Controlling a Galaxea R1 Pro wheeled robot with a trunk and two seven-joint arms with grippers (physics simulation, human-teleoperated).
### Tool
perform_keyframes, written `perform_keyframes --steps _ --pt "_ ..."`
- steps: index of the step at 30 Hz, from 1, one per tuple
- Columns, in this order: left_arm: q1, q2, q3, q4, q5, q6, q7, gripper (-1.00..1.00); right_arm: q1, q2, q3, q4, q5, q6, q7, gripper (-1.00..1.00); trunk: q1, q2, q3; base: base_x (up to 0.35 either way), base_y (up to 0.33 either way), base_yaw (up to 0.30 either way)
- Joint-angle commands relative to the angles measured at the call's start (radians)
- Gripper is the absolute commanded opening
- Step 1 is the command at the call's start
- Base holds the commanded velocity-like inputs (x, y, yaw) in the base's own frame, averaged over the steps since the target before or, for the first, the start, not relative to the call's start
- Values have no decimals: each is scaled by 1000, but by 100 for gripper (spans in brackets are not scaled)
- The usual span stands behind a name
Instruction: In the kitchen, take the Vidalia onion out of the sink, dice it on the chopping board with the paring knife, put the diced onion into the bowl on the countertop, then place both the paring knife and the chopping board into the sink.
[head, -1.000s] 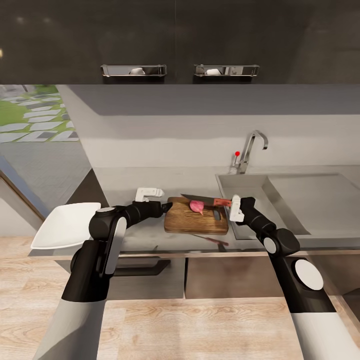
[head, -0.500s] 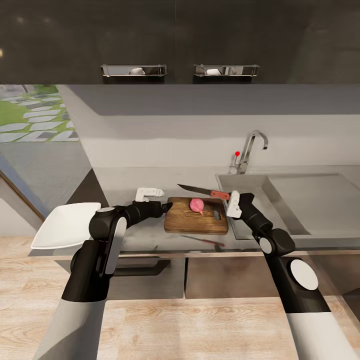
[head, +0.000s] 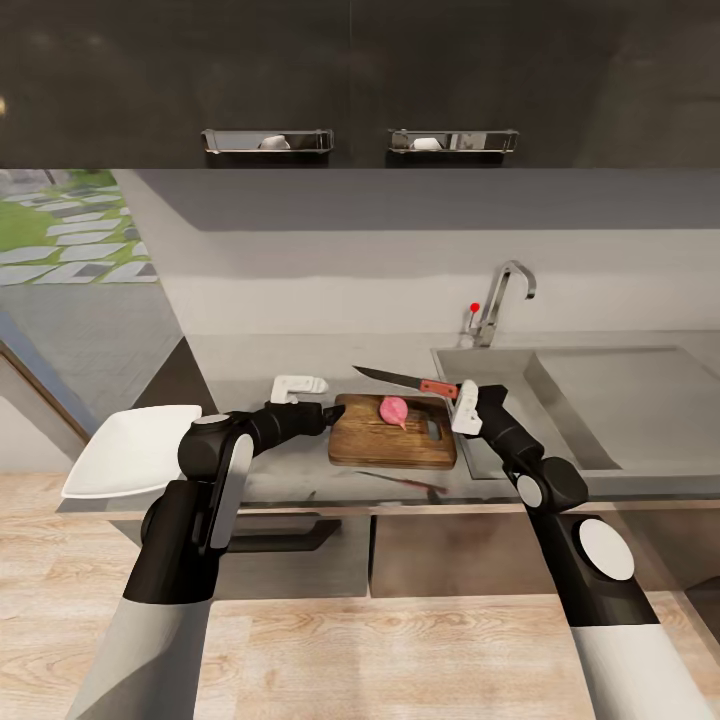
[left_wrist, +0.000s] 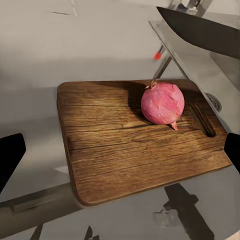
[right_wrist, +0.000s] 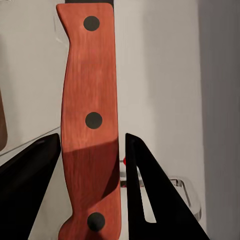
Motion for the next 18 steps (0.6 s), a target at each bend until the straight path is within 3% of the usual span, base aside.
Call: perform_keyframes --steps 1,18 --pt "-1 0 1 -1 4 6 1 100 -1 0 0 -1 8 -4 2 -100 1 -2 -2 0 0 0" --pt "0 0 1 -1 4 6 1 100 -1 -1 -3 0 11 -4 4 -100 1 -2 -2 0 0 0"
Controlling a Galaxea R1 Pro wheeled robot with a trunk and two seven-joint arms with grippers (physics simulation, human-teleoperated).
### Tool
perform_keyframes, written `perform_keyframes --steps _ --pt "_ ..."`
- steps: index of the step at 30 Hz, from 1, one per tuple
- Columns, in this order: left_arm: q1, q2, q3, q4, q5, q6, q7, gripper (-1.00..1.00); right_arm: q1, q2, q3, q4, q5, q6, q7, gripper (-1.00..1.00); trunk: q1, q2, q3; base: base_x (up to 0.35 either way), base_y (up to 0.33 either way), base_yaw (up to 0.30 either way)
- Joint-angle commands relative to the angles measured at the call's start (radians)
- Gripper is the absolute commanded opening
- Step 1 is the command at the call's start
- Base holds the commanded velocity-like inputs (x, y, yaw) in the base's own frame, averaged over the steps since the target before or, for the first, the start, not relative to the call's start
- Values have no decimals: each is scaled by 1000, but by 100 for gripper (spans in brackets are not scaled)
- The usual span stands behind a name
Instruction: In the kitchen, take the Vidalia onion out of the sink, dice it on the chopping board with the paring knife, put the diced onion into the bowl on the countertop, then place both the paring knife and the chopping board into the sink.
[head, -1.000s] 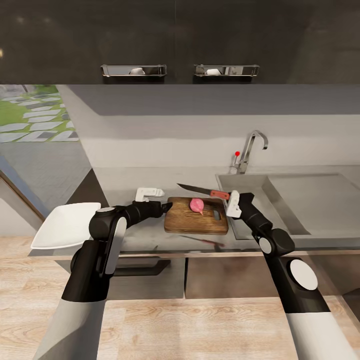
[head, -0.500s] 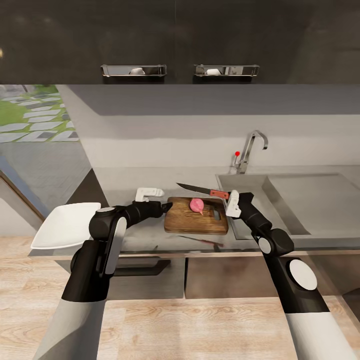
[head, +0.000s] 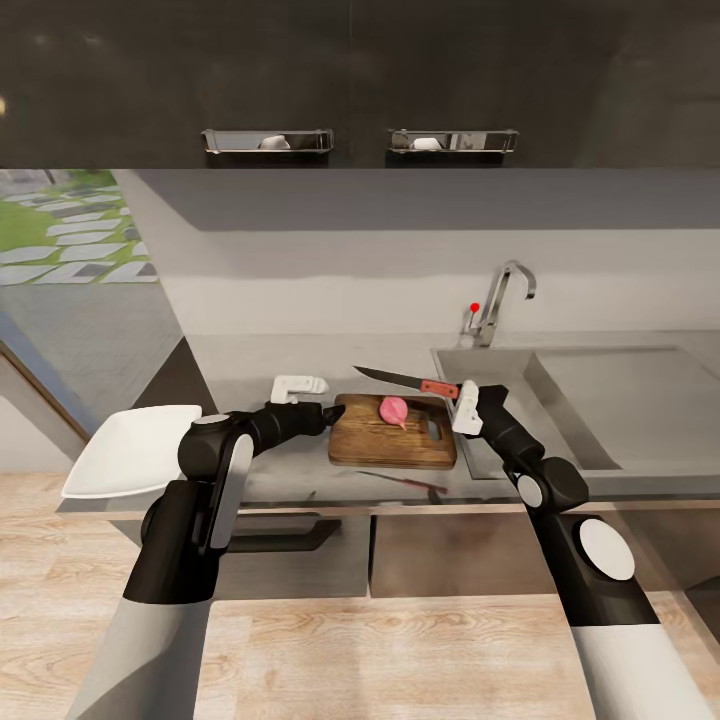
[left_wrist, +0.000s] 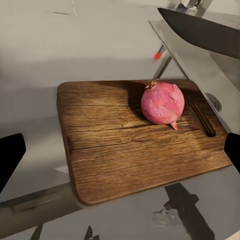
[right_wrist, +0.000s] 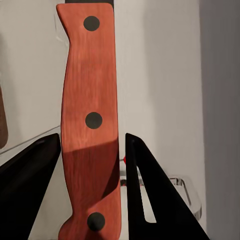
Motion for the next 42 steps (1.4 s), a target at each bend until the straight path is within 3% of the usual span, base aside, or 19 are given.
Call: perform_keyframes --steps 1,9,18,26,34,42 --pt "-1 0 1 -1 4 6 1 100 -1 0 0 -1 8 -4 2 -100 1 -2 -2 0 0 0" --pt "-1 0 1 -1 4 6 1 100 0 -1 -1 9 8 4 2 -100 1 -2 -2 0 0 0" --pt "-1 0 1 -1 4 6 1 100 -1 -1 -1 39 8 78 2 -100 1 -2 -2 0 0 0" --pt "-1 0 1 -1 4 6 1 100 -1 0 -1 77 9 91 -4 -100 1 -2 -2 0 0 0" --pt "-1 0 1 -1 4 6 1 100 -1 -1 -1 136 10 94 -87 -100 1 -2 -2 0 0 0" --pt "-1 0 1 -1 4 6 1 100 -1 -1 -1 166 11 94 -120 -100 1 -2 -2 0 0 0"
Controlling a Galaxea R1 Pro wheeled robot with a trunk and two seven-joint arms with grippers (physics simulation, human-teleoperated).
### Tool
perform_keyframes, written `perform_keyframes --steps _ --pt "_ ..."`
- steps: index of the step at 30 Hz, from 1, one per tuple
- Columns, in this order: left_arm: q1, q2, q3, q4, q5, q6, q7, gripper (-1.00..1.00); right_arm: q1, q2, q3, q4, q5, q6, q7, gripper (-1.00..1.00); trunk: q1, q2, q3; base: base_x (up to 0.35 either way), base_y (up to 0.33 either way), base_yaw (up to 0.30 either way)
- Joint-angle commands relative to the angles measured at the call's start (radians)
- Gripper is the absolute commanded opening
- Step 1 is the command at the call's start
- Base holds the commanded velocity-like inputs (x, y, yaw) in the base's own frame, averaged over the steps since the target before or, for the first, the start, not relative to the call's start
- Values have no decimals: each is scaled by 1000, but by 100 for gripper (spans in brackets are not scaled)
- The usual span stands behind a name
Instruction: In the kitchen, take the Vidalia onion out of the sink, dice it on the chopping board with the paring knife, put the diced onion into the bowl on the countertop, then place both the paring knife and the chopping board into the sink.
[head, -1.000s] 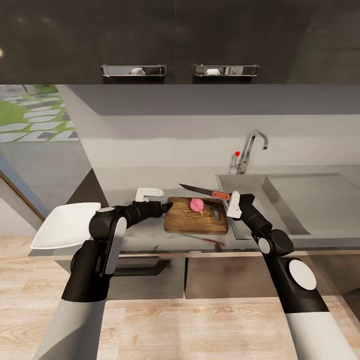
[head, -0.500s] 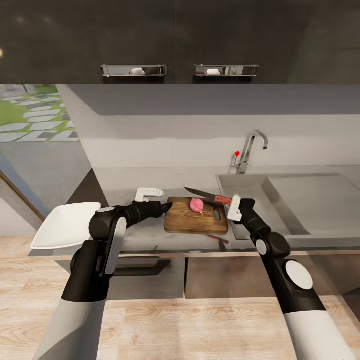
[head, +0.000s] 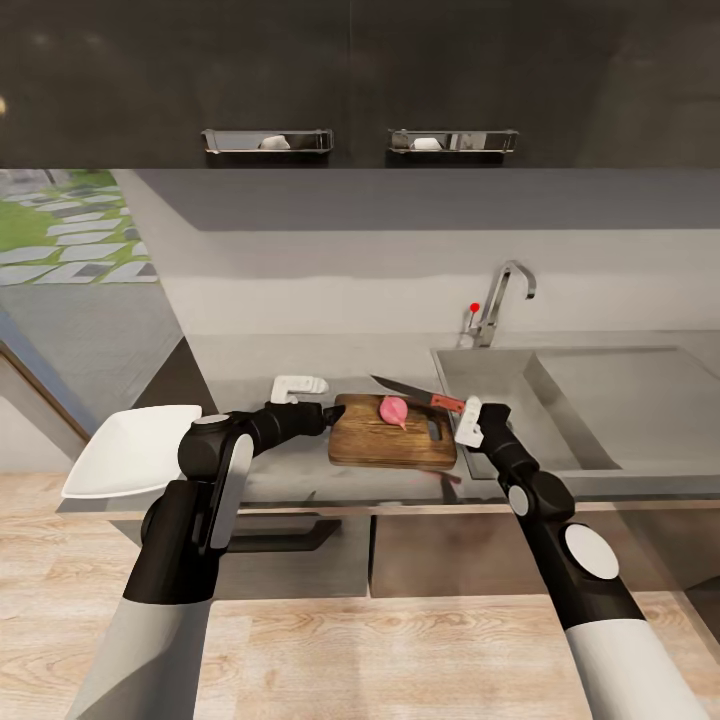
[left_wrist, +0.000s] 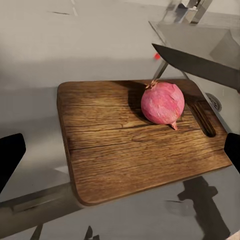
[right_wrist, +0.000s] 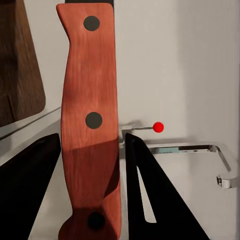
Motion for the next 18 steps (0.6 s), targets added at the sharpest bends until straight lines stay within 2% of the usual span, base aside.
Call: perform_keyframes --steps 1,18 --pt "-1 0 1 -1 4 6 1 100 -1 -1 0 0 8 -3 2 -100 1 -2 -2 0 0 0" --pt "-1 0 1 -1 4 6 1 100 -1 -1 0 10 10 -2 -2 -100 1 -2 -2 0 0 0"
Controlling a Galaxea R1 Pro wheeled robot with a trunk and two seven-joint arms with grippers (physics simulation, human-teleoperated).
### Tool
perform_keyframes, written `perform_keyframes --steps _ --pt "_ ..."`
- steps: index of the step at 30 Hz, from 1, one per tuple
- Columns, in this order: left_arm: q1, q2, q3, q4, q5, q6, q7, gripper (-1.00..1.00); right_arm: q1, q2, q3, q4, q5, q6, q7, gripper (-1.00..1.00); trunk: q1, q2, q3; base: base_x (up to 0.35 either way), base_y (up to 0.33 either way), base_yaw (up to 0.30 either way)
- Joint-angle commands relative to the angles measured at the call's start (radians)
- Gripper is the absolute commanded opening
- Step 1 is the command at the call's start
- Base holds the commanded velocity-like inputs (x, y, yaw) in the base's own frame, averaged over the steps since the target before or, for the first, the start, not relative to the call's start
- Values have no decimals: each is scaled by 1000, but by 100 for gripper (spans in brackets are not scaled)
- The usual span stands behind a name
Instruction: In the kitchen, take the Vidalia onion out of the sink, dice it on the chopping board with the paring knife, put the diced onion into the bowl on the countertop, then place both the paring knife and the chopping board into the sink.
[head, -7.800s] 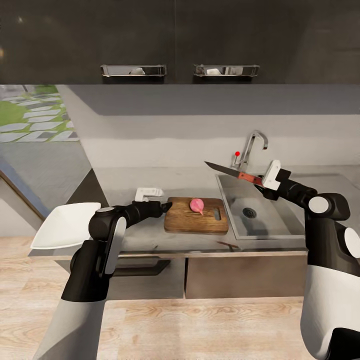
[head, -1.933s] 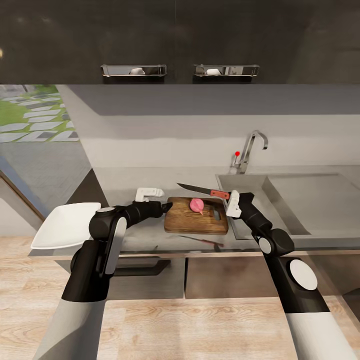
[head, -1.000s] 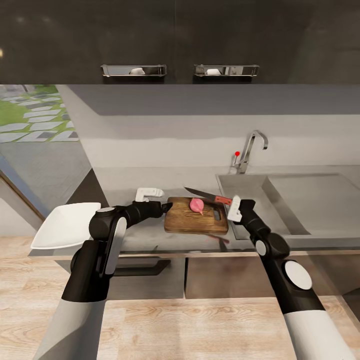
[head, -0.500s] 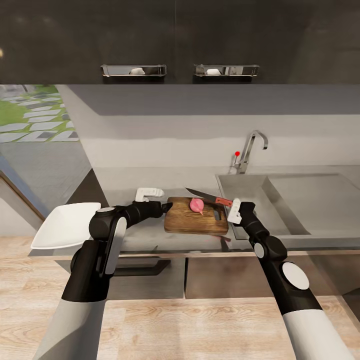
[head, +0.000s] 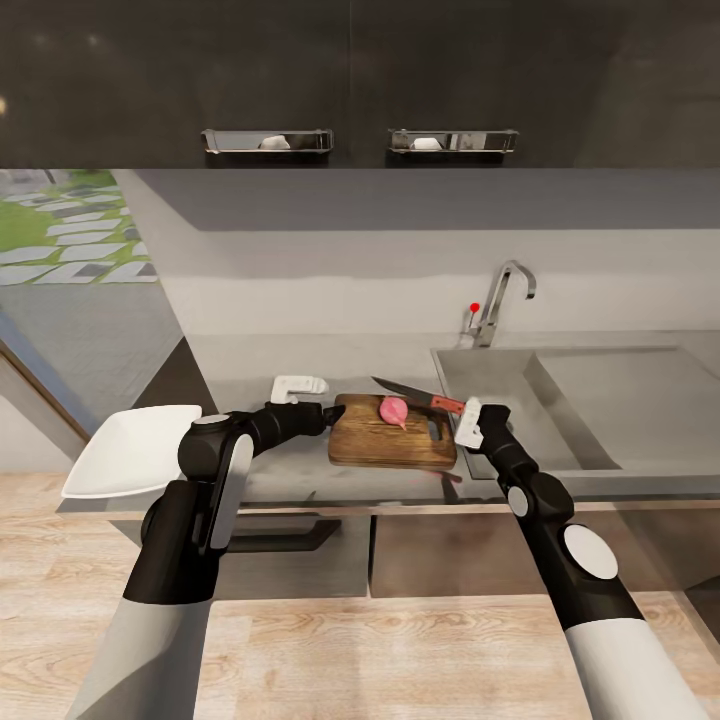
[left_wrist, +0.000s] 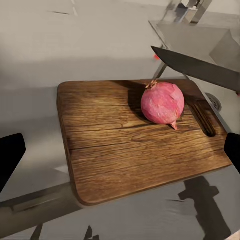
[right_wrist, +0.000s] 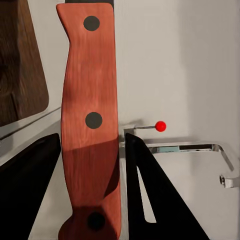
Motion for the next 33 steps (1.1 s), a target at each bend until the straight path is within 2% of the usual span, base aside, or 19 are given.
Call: perform_keyframes --steps 1,13,23,33 --pt "-1 0 1 -1 4 6 1 100 0 -1 0 1 8 -3 3 -100 1 -2 -2 0 0 0" --pt "-1 0 1 -1 4 6 1 100 0 -1 0 33 11 7 3 -100 1 -2 -2 0 0 0" --pt "-1 0 1 -1 4 6 1 100 -1 -2 0 35 37 7 3 -100 1 -2 -2 0 0 0" --pt "-1 0 1 -1 4 6 1 100 -1 -3 0 35 44 6 3 -100 1 -2 -2 0 0 0"
